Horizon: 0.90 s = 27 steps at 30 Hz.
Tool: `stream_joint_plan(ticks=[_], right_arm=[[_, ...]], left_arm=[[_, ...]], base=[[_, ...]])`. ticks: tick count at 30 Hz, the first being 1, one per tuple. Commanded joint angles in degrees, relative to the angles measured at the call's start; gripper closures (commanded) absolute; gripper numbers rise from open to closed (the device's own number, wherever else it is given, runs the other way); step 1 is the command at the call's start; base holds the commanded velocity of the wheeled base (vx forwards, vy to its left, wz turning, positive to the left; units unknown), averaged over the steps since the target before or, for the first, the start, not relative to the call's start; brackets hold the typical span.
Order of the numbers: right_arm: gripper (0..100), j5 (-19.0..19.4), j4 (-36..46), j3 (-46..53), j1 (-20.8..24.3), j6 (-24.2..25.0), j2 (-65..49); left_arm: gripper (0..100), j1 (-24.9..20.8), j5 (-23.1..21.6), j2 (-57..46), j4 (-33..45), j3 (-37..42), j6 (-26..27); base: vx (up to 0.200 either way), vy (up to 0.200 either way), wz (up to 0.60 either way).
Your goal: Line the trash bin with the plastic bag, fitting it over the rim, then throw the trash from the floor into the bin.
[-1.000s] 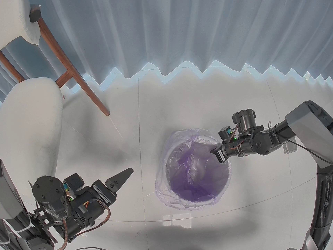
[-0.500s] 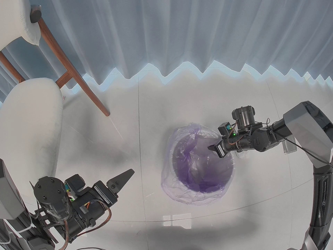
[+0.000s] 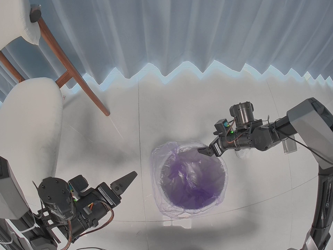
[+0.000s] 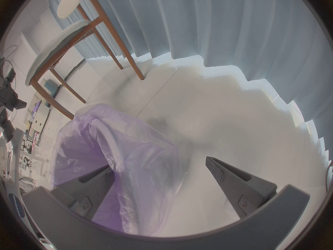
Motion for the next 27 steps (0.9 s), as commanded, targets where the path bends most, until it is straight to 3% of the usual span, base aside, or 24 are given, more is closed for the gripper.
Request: stream_joint_plan(ticks=[1,5,9,13,17,18,19,22,27], right_arm=[[0,0.0,-0.2,0.4,0.4,0.1,-2.7],[0,0.1,-0.2,0.2,0.4,1.0,-4.1],[0,0.1,0.0,0.1,0.7,3.3,-6.1],[0,0.0,0.5,0.4,0.5,16.4,-10.6],[0,0.0,0.7,3.2,0.4,30.5,-13.1],[0,0.0,0.7,3.2,0.4,30.5,-13.1],[0,0.1,0.1,6.3,0.5,36.0,-13.4],[0,0.1,-1.6,10.2,0.3,39.7,-13.6],[0,-0.1,-15.5,20.8,-1.9,46.4,-13.6]], left_arm=[[0,-0.2,-0.1,0.6,0.0,-0.2,0.0],[0,0.0,-1.0,2.2,0.0,-1.2,0.3],[0,0.6,-2.4,6.8,0.0,-1.9,4.5],[0,3.0,-3.4,18.2,0.0,-6.0,10.6],[0,3.5,-3.7,22.5,0.0,-9.9,10.7],[0,3.5,-3.7,22.5,0.0,-9.9,10.7],[0,3.7,-4.1,23.5,0.0,-11.5,10.6],[0,5.0,-5.7,24.4,0.0,-12.6,10.6],[0,10.7,-11.7,26.3,1.6,-13.8,11.0]], base=[[0.000,0.000,0.00],[0.000,0.000,0.00],[0.000,0.000,0.00],[0.000,0.000,0.00],[0.000,0.000,0.00],[0.000,0.000,0.00],[0.000,0.000,0.00],[0.000,0.000,0.00],[0.000,0.000,0.00]])
